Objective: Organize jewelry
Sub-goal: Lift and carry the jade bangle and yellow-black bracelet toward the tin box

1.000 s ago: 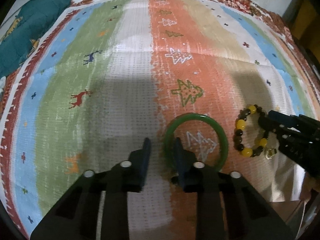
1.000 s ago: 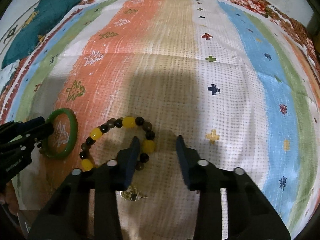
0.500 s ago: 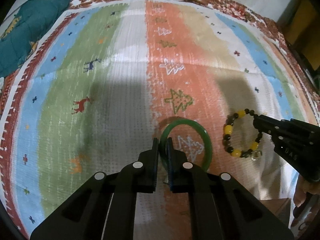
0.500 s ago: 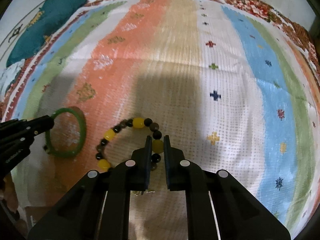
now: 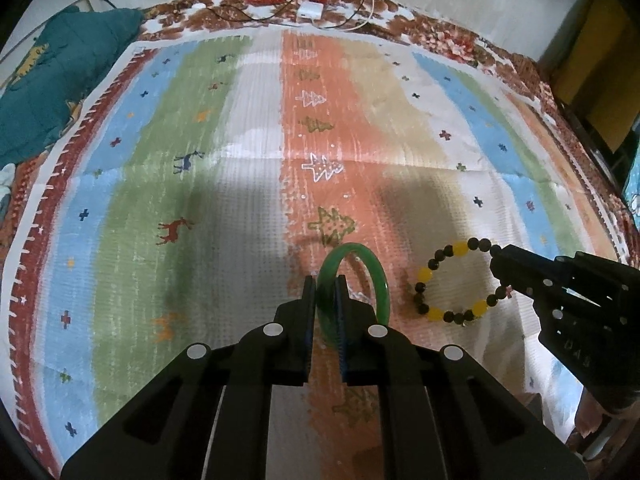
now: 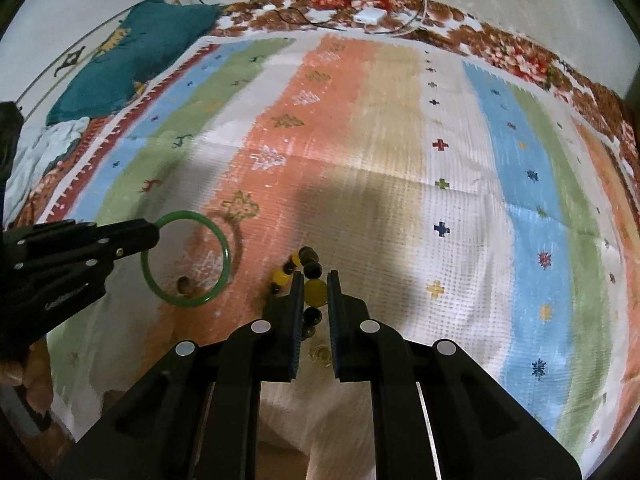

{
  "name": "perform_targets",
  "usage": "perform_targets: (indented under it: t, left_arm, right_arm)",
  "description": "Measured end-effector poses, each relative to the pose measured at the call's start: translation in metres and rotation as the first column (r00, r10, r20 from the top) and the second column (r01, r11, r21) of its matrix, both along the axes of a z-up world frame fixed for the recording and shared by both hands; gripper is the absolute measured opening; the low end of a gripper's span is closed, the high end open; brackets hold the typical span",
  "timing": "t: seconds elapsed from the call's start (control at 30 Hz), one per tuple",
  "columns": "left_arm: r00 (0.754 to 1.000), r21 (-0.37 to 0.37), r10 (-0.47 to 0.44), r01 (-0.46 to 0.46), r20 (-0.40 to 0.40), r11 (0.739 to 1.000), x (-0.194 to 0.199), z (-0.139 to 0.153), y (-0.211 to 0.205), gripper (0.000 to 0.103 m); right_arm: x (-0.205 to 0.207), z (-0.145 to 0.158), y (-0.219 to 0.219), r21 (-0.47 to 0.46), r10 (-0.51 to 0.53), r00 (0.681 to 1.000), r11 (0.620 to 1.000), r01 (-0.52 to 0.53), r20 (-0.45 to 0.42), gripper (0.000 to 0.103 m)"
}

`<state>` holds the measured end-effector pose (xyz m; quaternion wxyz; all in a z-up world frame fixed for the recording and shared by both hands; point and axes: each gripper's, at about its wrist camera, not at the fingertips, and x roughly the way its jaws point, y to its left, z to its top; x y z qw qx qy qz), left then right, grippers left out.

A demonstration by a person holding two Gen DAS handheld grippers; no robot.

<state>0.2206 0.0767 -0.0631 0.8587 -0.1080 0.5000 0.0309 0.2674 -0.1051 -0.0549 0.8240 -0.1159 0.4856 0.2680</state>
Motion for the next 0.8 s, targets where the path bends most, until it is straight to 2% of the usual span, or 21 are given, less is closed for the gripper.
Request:
perform_targets:
  t: [0.33,0.8]
  left_arm:
    - [1.0,-0.014,-0.005,0.006,0.025,1.0,-0.011,0.014,-0.004,0.009]
    - [0.998,-0.029,-0.009,0.011,0.068,1.0,-0.031,0.036,-0.011,0.009]
  right_arm:
    - [-0.021,0.018,0.001,0.021,0.043,0.998,0.999,-0.043,0.036,0.012]
    - [-0.037,0.035,-0.014,0.057,0.026,0.998,0.998,-0.029,0.055,0.012]
